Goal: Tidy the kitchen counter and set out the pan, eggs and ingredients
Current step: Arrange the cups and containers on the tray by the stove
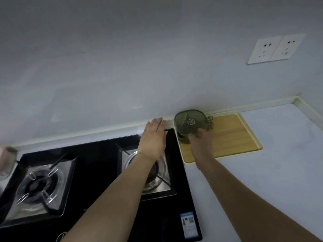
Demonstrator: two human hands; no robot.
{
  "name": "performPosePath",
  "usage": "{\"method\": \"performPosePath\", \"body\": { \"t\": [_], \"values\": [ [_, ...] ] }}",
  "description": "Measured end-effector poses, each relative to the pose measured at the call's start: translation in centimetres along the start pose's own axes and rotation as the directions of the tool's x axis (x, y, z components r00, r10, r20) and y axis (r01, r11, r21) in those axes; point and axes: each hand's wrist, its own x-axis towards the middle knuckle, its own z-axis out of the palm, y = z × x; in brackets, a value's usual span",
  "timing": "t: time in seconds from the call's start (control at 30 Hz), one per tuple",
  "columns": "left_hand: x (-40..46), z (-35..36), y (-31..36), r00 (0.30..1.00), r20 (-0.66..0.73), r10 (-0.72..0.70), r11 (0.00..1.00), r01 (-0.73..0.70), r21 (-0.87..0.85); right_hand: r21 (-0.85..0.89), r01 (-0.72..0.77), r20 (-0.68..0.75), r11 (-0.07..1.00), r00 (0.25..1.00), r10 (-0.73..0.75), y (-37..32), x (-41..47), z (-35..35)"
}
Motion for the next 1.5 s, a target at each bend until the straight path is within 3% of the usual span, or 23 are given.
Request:
{"method": "performPosePath", "body": {
  "t": [0.23,0.47,0.63,0.83,0.97,1.23,1.37,1.5],
  "values": [
    [-10.0,-7.2,-8.6,0.981,-0.104,-0.163,0.984,0.169,0.05,-0.121,0.183,0.22,0.976,0.963,-0.153,-1.8,-9.0,8.2],
    [-26.3,-14.9,-19.8,0.889,-0.236,-0.393,0.914,0.405,0.002,-0.126,0.322,0.449,0.938,0.862,-0.236,-0.8,-24.4,19.9],
    [-40.7,-19.6,-26.4,0.778,-0.28,-0.562,0.811,0.585,-0.003,-0.091,0.402,0.596,0.911,0.755,-0.274,1.1,-36.6,28.0],
    [-54.7,-25.9,-32.1,0.637,-0.346,-0.689,0.681,0.732,-0.007,-0.054,0.542,0.763,0.838,0.564,-0.316,1.5,-49.6,35.6],
    [-60.8,-29.0,-35.6,0.483,-0.408,-0.775,0.56,0.824,-0.089,-0.046,0.63,0.859,0.776,0.421,-0.291,1.5,-54.9,40.6],
    [-64.1,-29.2,-41.7,0.333,-0.359,-0.872,0.405,0.902,-0.147,-0.035,0.707,0.931,0.707,0.281,-0.235,1.4,-56.8,49.4],
    [-63.3,-30.7,-45.3,0.364,-0.338,-0.868,0.41,0.909,-0.074,-0.021,0.693,0.928,0.721,0.281,-0.244,0.0,-56.2,53.8],
    [-62.2,-32.4,-49.2,0.345,-0.358,-0.868,0.391,0.918,-0.062,-0.013,0.725,0.932,0.689,0.258,-0.254,-1.5,-56.2,57.9]
  ]
}}
